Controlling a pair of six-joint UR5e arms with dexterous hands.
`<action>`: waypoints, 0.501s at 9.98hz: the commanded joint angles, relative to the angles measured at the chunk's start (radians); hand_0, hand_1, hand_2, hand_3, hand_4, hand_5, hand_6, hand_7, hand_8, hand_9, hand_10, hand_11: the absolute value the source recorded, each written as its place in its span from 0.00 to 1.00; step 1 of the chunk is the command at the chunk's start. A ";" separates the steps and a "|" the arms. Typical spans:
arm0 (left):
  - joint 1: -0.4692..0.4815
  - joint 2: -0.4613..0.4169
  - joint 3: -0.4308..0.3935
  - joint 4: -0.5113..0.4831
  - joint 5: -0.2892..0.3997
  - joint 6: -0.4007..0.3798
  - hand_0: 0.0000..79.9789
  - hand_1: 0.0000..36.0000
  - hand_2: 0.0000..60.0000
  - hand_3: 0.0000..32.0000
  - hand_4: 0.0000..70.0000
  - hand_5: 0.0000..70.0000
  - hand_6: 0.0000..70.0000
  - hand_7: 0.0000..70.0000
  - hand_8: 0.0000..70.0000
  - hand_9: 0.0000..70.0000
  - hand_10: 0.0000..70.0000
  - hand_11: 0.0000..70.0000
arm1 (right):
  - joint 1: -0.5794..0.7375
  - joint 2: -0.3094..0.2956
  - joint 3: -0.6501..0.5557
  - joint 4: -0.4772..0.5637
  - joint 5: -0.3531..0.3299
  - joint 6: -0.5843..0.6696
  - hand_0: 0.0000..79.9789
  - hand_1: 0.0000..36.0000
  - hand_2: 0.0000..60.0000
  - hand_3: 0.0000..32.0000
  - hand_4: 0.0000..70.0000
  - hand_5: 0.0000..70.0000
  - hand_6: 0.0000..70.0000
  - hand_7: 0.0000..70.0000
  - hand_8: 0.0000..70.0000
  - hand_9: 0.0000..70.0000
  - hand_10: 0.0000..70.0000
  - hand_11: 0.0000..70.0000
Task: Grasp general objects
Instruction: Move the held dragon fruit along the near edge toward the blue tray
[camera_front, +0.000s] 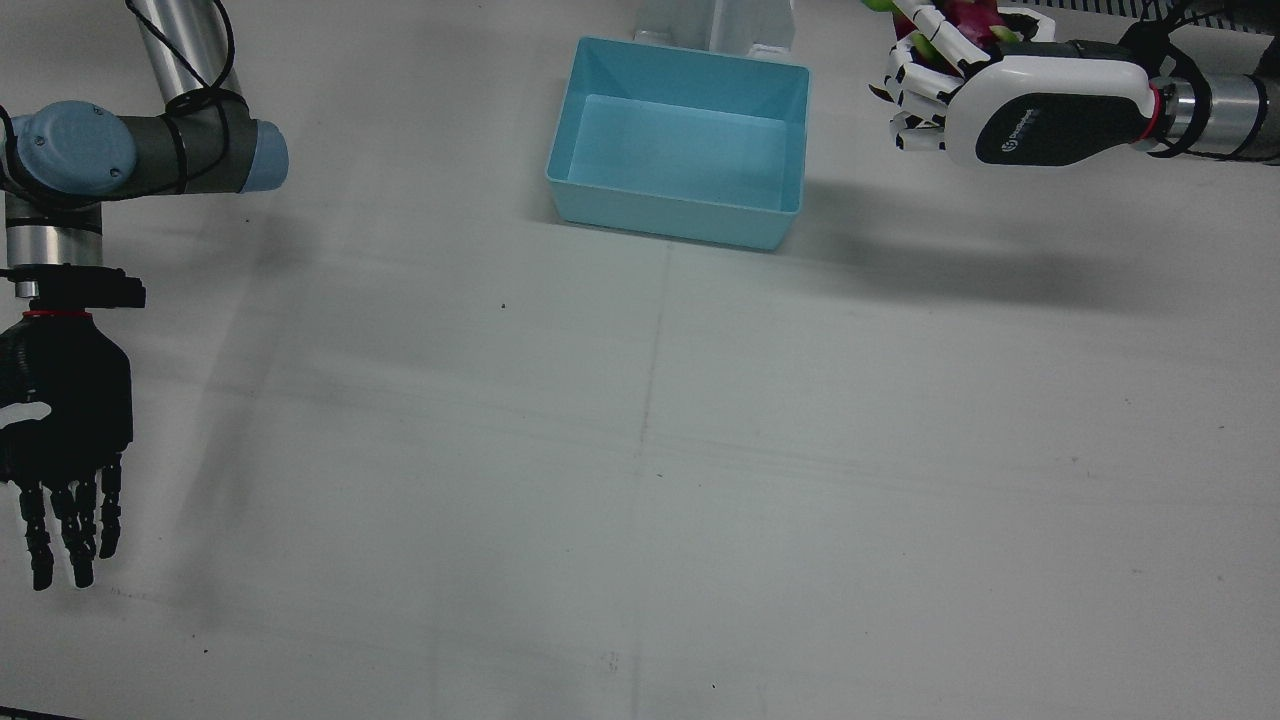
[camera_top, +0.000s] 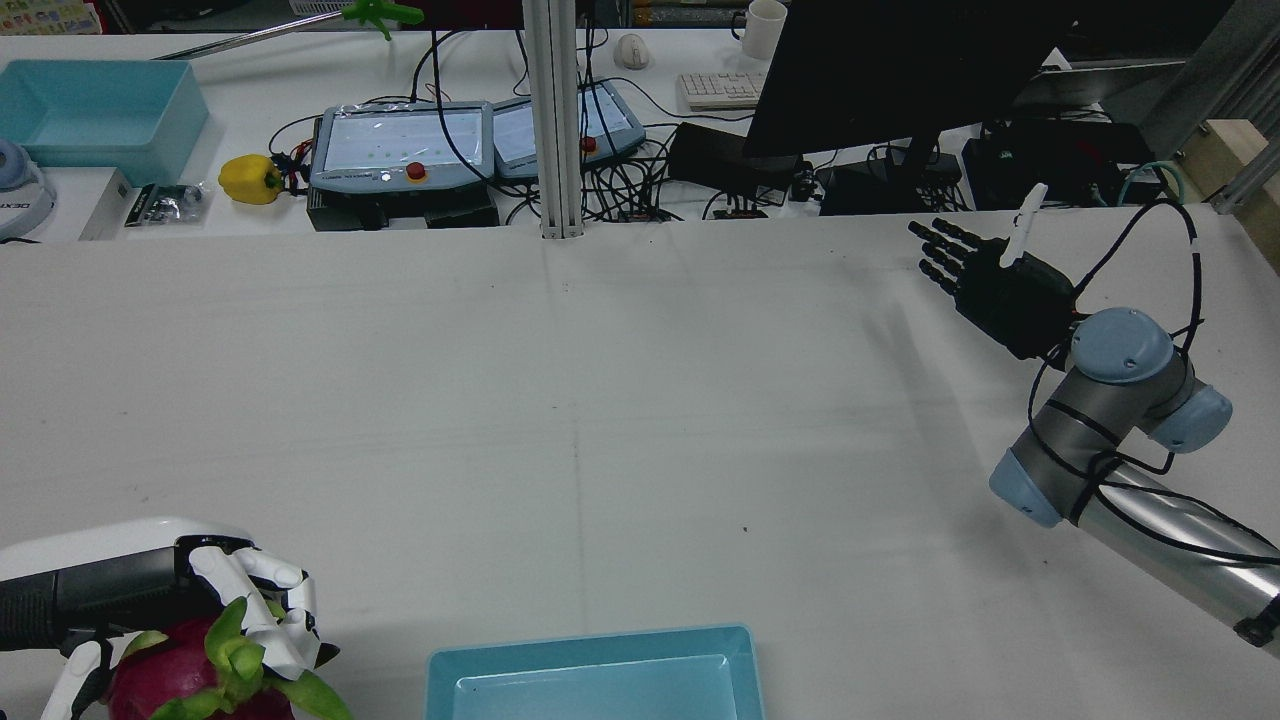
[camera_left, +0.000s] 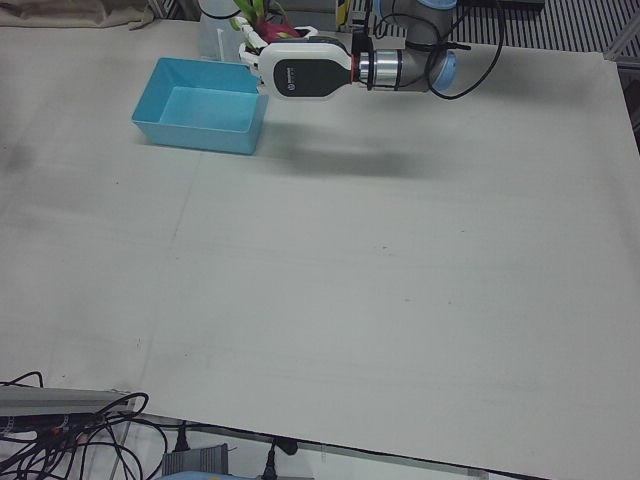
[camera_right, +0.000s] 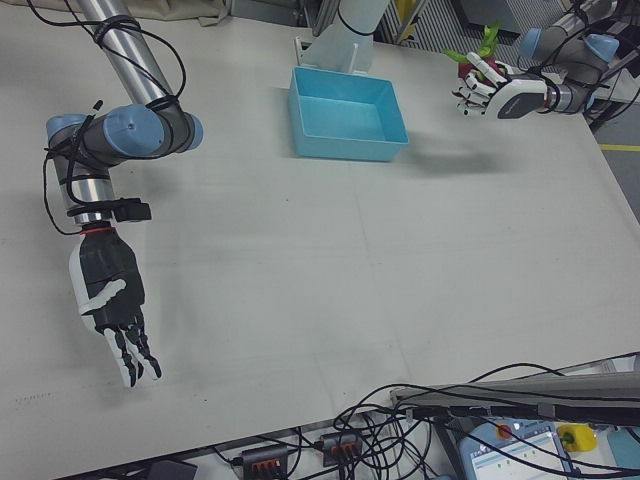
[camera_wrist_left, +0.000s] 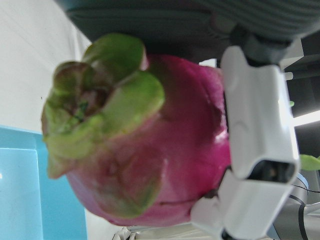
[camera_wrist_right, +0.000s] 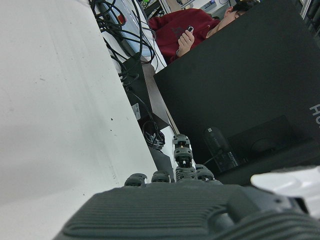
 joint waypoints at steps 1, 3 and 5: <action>0.121 -0.001 -0.001 -0.030 -0.079 0.006 1.00 1.00 1.00 0.00 1.00 1.00 0.90 1.00 0.79 0.83 1.00 1.00 | 0.000 0.000 0.000 0.000 0.000 0.000 0.00 0.00 0.00 0.00 0.00 0.00 0.00 0.00 0.00 0.00 0.00 0.00; 0.142 0.000 -0.009 -0.046 -0.087 0.010 1.00 1.00 1.00 0.00 1.00 1.00 0.93 1.00 0.80 0.83 1.00 1.00 | 0.000 0.000 0.000 0.000 -0.001 0.000 0.00 0.00 0.00 0.00 0.00 0.00 0.00 0.00 0.00 0.00 0.00 0.00; 0.147 0.002 -0.009 -0.077 -0.125 0.023 1.00 1.00 1.00 0.00 1.00 1.00 0.96 1.00 0.82 0.85 1.00 1.00 | 0.000 0.000 0.002 0.000 -0.001 0.000 0.00 0.00 0.00 0.00 0.00 0.00 0.00 0.00 0.00 0.00 0.00 0.00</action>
